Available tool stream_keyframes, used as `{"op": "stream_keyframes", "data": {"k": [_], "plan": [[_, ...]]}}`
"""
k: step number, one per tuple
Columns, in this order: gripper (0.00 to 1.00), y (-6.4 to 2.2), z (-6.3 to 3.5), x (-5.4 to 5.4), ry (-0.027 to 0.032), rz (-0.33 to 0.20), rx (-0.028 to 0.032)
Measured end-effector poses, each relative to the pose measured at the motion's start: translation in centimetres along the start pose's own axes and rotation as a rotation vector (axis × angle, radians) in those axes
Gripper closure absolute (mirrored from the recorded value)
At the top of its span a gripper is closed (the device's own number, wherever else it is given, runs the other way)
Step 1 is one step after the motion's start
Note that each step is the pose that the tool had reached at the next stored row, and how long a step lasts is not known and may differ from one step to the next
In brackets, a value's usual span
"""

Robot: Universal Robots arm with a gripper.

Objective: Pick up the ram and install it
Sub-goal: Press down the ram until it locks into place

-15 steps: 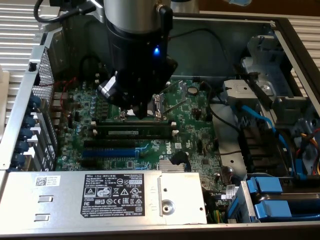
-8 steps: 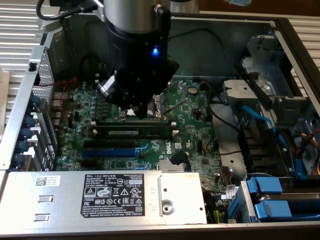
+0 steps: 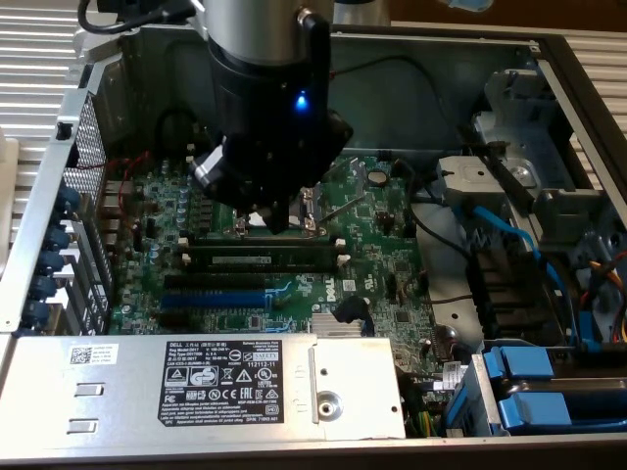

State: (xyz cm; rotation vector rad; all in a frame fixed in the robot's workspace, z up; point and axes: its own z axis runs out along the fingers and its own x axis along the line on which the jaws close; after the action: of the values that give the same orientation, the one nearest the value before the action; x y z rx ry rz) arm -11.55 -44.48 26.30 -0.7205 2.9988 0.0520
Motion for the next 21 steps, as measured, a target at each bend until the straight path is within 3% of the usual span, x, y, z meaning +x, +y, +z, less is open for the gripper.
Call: {"op": "stream_keyframes", "data": {"k": [21], "plan": [[0.89, 0.00, 0.00, 0.00, -0.0013, 0.141, 0.0059]]}}
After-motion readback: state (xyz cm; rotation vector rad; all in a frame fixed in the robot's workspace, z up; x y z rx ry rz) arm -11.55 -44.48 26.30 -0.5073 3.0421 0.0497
